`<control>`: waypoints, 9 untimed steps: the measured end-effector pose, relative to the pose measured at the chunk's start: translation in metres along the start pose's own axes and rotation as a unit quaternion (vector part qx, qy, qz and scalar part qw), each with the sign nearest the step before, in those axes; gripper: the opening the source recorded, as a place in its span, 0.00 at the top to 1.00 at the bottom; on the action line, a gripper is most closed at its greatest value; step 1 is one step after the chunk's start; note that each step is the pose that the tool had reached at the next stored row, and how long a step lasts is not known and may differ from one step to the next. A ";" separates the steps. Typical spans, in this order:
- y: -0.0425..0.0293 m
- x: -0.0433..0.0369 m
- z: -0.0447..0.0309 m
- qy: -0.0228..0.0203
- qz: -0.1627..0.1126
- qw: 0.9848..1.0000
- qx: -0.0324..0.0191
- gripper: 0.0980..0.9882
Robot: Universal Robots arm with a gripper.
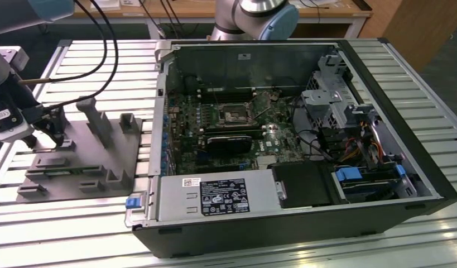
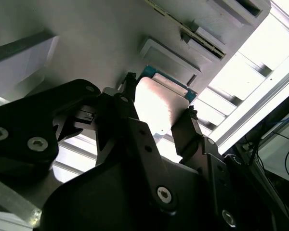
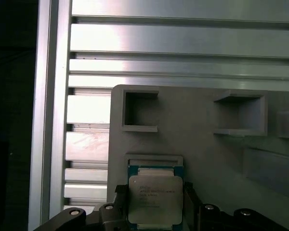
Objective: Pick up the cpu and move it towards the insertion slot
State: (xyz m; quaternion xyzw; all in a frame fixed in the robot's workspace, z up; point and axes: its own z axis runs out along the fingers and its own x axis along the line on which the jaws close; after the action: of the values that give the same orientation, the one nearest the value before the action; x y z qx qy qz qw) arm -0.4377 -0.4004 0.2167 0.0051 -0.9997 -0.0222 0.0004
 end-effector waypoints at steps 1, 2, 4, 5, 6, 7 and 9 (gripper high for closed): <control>0.0000 0.0000 -0.0005 0.000 0.000 1.000 0.000 0.50; 0.0000 0.0000 -0.0010 0.000 0.000 1.000 0.000 0.50; 0.0001 0.0000 -0.0021 0.000 0.000 1.000 0.000 0.50; 0.0001 0.0000 -0.0026 0.000 0.000 1.000 0.000 0.50; 0.0001 0.0000 -0.0031 0.000 0.000 1.000 0.000 0.50; 0.0002 0.0000 -0.0037 0.000 0.000 1.000 0.000 0.50; 0.0002 0.0000 -0.0047 0.000 0.000 1.000 0.000 0.50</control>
State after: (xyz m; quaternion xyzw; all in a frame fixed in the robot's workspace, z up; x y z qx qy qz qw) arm -0.4377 -0.4004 0.2214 0.0051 -0.9997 -0.0223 0.0004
